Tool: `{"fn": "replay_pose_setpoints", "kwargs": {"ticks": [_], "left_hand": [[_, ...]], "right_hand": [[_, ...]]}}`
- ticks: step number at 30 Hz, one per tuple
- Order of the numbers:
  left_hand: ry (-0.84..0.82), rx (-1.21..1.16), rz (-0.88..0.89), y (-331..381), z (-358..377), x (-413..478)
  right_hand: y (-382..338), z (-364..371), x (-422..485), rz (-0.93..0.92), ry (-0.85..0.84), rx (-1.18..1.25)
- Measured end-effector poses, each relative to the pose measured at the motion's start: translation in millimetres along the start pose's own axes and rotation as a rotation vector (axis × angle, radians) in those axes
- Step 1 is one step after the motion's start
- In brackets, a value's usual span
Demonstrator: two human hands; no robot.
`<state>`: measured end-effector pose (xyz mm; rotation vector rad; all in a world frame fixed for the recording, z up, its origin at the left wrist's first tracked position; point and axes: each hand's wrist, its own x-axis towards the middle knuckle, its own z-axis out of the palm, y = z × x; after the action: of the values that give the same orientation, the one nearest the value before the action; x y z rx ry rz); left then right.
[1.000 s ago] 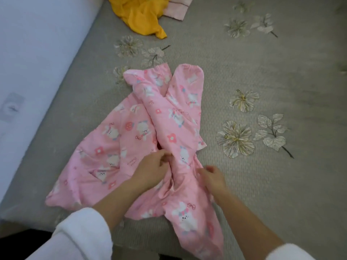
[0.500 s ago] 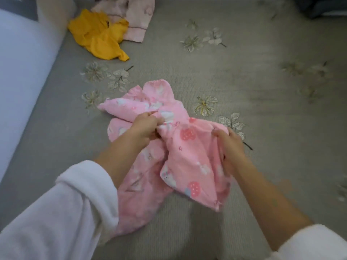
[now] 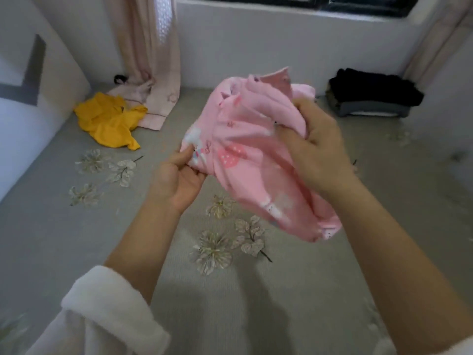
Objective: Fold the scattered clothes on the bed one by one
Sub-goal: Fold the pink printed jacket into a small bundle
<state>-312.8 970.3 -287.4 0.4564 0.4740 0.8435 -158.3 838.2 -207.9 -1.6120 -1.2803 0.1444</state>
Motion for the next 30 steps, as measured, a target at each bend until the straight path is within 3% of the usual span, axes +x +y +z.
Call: {"fn": "replay_pose_setpoints", "kwargs": {"ticks": [4,8,10,11,12,14,19,21,23,26,30], "left_hand": [[0.299,0.272,-0.3,-70.2,-92.0,-25.6],[0.539,0.608,-0.678,-134.0,-188.1,-74.9],[0.689,0.688,-0.754,-150.3,-218.1,-91.0],[0.742,0.724,-0.735,-155.5,-228.9,-93.0],[0.757,0.774,-0.708,-158.6,-236.0,-91.5],[0.74,0.921,-0.608,-161.7,-246.6,-80.4],[0.59,1.158,-0.34,-178.4,-243.6,-40.2],[0.5,1.165,-0.278,-189.2,-238.6,-21.4],[0.456,1.26,-0.271,-199.8,-241.6,-1.2],[0.45,1.326,-0.183,-205.1,-238.7,21.2],[0.845,0.99,0.015,-167.7,-249.3,19.6]], "right_hand": [[63.0,33.0,-65.9,0.116,-0.39,-0.105],[132.6,91.1,-172.3,0.39,-0.964,-0.189],[164.1,109.0,-218.0,0.483,-1.24,-0.21],[178.3,113.6,-233.8,0.514,-1.272,-0.169],[189.6,115.5,-242.9,0.566,-1.232,-0.128],[211.7,113.3,-249.4,0.761,-0.993,-0.045],[265.2,104.9,-250.2,1.134,-0.152,-0.249],[287.3,106.2,-259.0,1.35,0.018,-0.166],[302.9,111.9,-267.2,1.509,0.043,-0.002],[301.4,119.4,-245.7,1.463,0.09,0.211],[300.5,107.2,-202.0,1.223,0.31,0.1]]}}
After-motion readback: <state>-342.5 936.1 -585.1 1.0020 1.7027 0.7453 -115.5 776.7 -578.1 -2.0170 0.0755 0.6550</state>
